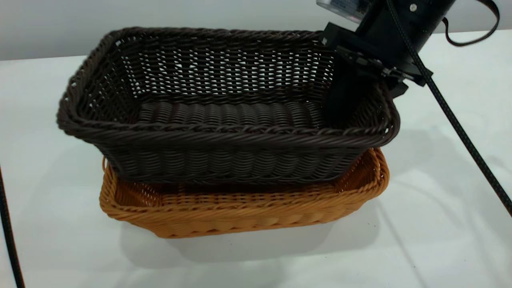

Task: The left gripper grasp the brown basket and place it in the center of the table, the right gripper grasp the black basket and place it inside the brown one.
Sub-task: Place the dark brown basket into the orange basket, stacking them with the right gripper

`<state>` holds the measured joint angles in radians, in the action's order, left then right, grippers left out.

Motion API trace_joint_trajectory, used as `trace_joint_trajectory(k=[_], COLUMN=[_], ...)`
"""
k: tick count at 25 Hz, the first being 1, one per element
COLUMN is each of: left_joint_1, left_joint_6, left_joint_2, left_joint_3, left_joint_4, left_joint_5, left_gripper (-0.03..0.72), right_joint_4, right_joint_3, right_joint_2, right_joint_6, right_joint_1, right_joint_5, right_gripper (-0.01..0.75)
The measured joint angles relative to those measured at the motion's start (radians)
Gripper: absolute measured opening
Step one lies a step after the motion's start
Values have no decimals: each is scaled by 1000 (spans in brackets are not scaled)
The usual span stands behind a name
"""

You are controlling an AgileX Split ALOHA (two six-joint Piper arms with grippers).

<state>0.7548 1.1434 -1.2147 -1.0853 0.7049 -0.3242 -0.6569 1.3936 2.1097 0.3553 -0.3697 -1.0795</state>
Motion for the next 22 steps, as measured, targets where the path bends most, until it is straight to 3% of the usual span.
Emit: trace_joint_trajectory(k=[5,12,22], left_joint_1=[0,0,-1], left_joint_6=[0,0,0], left_joint_2=[0,0,0], left_joint_3=[0,0,0], left_joint_4=[0,0,0], left_joint_5=[0,0,0], left_gripper=[586,586,586], right_joint_4=[34,28,31], right_joint_3=[0,0,0], right_joint_2=[0,0,0], right_joint_6=[13,11,11], right_joint_1=[0,0,0], right_joint_5=[-46,3,23], right_gripper=[246,390,471])
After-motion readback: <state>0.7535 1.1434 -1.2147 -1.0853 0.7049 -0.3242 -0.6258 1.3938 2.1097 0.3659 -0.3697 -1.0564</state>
